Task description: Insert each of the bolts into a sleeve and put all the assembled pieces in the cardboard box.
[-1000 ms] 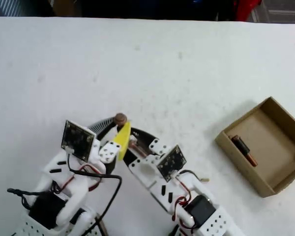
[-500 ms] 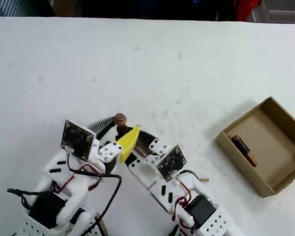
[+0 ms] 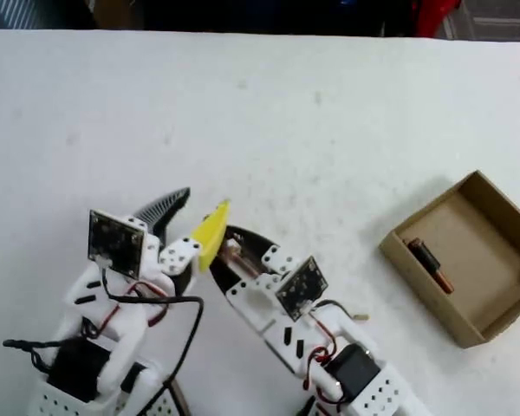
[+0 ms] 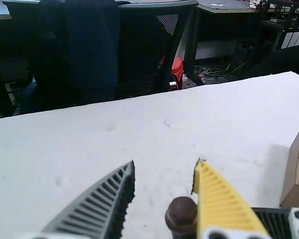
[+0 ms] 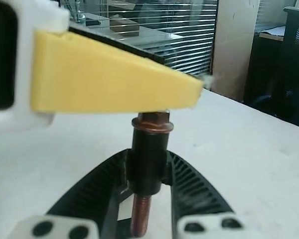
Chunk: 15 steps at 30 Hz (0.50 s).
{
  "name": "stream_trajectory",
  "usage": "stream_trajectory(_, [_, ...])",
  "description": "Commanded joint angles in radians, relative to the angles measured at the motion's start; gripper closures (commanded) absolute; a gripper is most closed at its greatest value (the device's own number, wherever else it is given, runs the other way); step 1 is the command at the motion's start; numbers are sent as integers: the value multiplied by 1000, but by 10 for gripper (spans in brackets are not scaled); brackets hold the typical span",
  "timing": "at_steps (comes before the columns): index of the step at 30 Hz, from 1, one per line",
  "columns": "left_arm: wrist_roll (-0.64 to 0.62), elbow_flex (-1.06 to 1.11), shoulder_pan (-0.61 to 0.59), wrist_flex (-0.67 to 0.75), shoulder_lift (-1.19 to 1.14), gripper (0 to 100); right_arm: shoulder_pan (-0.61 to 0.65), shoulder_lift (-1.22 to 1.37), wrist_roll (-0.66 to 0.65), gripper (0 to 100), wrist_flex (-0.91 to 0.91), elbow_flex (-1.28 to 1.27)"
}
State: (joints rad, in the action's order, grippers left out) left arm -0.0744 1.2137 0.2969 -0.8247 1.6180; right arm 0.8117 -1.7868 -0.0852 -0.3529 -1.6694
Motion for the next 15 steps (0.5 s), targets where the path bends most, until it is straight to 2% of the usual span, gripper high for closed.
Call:
stream_trajectory(1, [6, -17, -16, 55, 7, 789, -12, -16, 0, 981, 21, 18])
stream_trajectory(4, [6, -46, -51, 87, 7, 801, -35, -16, 0, 981, 21, 18])
stream_trajectory(8, [11, -86, -163, 94, 7, 996, -88, -16, 0, 982, 21, 18])
stream_trajectory(10, [11, -77, -216, 87, 7, 938, -105, -16, 0, 982, 19, 18])
stream_trajectory(13, [12, -55, -277, 87, 8, 977, -128, -16, -2, 982, 12, 23])
stream_trajectory(15, [12, -52, -303, 83, 8, 974, -147, -15, -15, 982, -70, 68])
